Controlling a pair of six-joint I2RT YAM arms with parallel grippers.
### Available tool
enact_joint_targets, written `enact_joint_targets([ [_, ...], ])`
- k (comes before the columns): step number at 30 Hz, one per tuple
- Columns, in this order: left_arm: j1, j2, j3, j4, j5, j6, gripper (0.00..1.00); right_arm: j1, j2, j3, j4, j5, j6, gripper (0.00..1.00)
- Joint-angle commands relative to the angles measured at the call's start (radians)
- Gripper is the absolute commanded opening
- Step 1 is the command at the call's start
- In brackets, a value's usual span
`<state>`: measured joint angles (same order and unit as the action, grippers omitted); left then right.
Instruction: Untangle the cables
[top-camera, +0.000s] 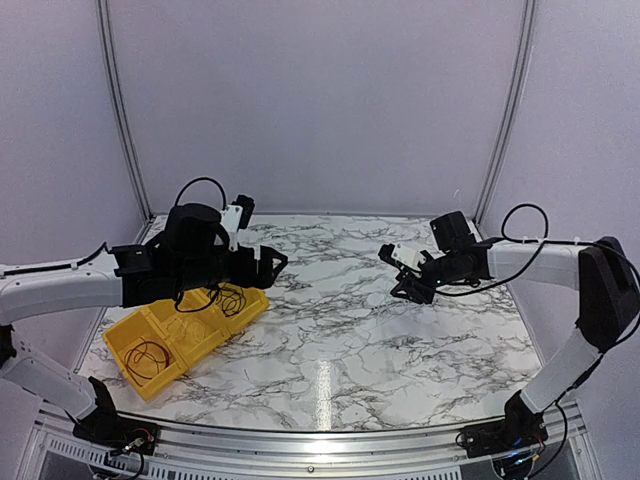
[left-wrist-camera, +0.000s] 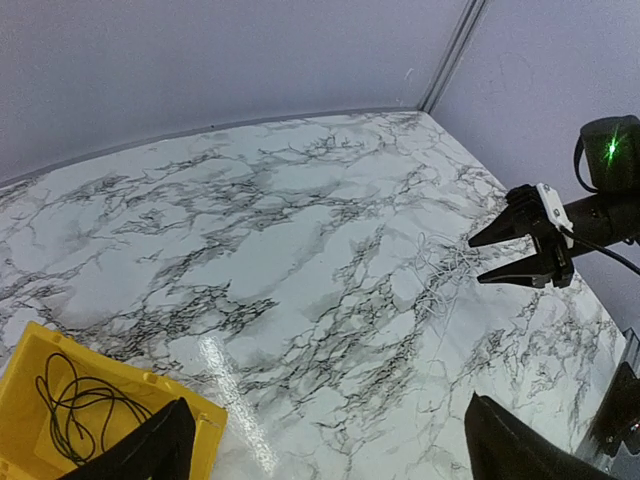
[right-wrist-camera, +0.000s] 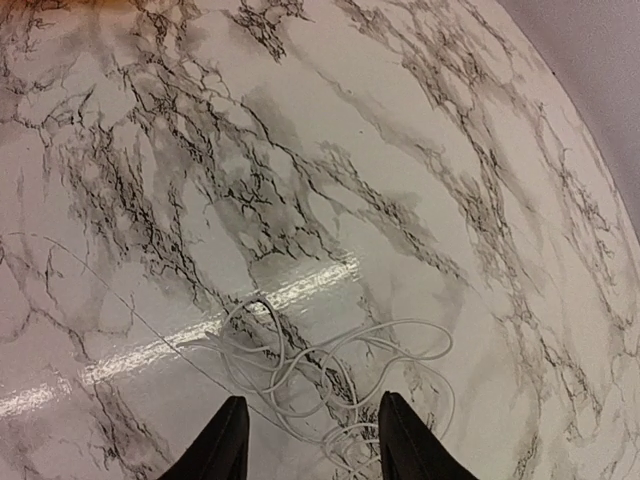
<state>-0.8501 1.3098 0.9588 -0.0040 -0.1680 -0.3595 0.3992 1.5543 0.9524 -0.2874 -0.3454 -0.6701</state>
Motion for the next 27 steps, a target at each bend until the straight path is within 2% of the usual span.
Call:
enact_joint_targets([
  [1, -0.047, 0.058, 0.026, 0.088, -0.069, -0.024, 0.99, 0.046, 0.048, 0.077, -0.003, 0.09, -0.043, 0.45],
  [5, -0.09, 0.049, -0.029, 0.207, -0.09, -0.034, 0.99, 0.058, 0.099, 0.111, -0.014, 0.115, -0.051, 0.45],
  [7, -0.112, 0.054, -0.022, 0.231, -0.098, 0.041, 0.99, 0.063, 0.113, 0.115, -0.017, 0.122, -0.055, 0.44],
  [9, -0.144, 0.054, -0.029, 0.294, -0.211, 0.073, 0.99, 0.064, 0.111, 0.118, -0.022, 0.13, -0.053, 0.43],
  [12, -0.155, 0.043, -0.078, 0.423, -0.338, -0.025, 0.99, 0.063, 0.051, 0.119, -0.048, 0.131, -0.06, 0.43],
  [14, -0.151, 0.048, -0.099, 0.453, -0.389, -0.086, 0.99, 0.064, -0.005, 0.095, -0.063, 0.111, -0.12, 0.45],
  [15, -0.143, 0.055, -0.115, 0.481, -0.367, -0.109, 0.99, 0.064, -0.025, 0.08, -0.068, 0.105, -0.157, 0.47],
  [17, -0.117, 0.073, -0.168, 0.628, -0.219, -0.164, 0.99, 0.065, -0.047, 0.058, -0.089, 0.094, -0.214, 0.51],
  [18, -0.115, 0.112, -0.164, 0.682, -0.152, -0.142, 0.99, 0.066, -0.047, 0.055, -0.103, 0.092, -0.235, 0.52],
  [19, -0.118, 0.149, -0.119, 0.675, -0.081, -0.083, 0.99, 0.068, -0.041, 0.06, -0.116, 0.097, -0.249, 0.52],
  [20, -0.124, 0.192, -0.053, 0.597, -0.044, -0.038, 0.99, 0.069, -0.027, 0.07, -0.131, 0.104, -0.257, 0.52],
  [22, -0.135, 0.254, 0.059, 0.442, -0.064, -0.036, 0.97, 0.071, 0.009, 0.096, -0.159, 0.122, -0.269, 0.52],
  [27, -0.145, 0.273, 0.018, 0.509, -0.075, -0.156, 0.91, 0.095, 0.081, 0.117, -0.175, 0.166, -0.291, 0.49],
])
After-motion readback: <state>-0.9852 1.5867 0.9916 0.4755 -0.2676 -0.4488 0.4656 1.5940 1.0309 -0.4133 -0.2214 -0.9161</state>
